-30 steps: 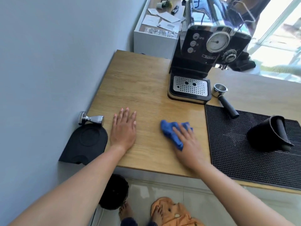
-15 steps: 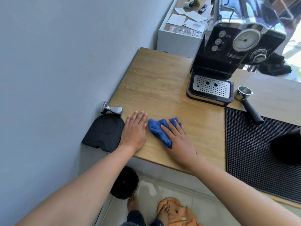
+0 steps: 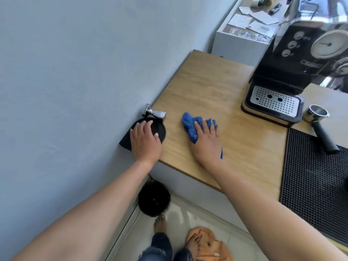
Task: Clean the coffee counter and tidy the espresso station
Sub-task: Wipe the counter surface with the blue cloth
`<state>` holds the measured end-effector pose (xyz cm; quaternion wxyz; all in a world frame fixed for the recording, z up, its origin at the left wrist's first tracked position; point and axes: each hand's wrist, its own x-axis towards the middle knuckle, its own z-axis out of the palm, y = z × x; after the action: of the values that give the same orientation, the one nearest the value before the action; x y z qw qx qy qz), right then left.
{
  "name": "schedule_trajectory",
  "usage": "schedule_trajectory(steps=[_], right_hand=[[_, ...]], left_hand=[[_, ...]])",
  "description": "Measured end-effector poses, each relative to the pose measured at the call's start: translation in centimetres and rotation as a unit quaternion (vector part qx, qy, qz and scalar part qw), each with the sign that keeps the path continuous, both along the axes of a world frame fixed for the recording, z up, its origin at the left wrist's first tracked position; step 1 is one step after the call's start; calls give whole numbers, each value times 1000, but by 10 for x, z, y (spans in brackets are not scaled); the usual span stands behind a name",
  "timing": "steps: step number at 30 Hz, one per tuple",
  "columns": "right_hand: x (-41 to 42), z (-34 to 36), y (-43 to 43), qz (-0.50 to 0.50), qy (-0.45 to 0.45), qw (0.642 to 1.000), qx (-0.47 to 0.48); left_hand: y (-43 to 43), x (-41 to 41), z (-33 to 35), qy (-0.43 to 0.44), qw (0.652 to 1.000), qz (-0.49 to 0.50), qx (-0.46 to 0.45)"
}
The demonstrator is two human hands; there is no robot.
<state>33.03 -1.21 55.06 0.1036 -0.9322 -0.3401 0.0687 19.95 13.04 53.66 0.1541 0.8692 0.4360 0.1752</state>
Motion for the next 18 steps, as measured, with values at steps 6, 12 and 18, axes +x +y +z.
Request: schedule_trajectory(steps=[6,12,18], right_hand=[[-36,-5,-71,346,32,937,-16],[34,11,-70,23,25,999,-12],[-21,5,-12,66,-7,998,-5]], left_hand=[[0,-2,-8,60,998,-7,-8],[-3,-3,-5,84,996,-11,-5],[-4,0,-3,80,997,-2,-10]])
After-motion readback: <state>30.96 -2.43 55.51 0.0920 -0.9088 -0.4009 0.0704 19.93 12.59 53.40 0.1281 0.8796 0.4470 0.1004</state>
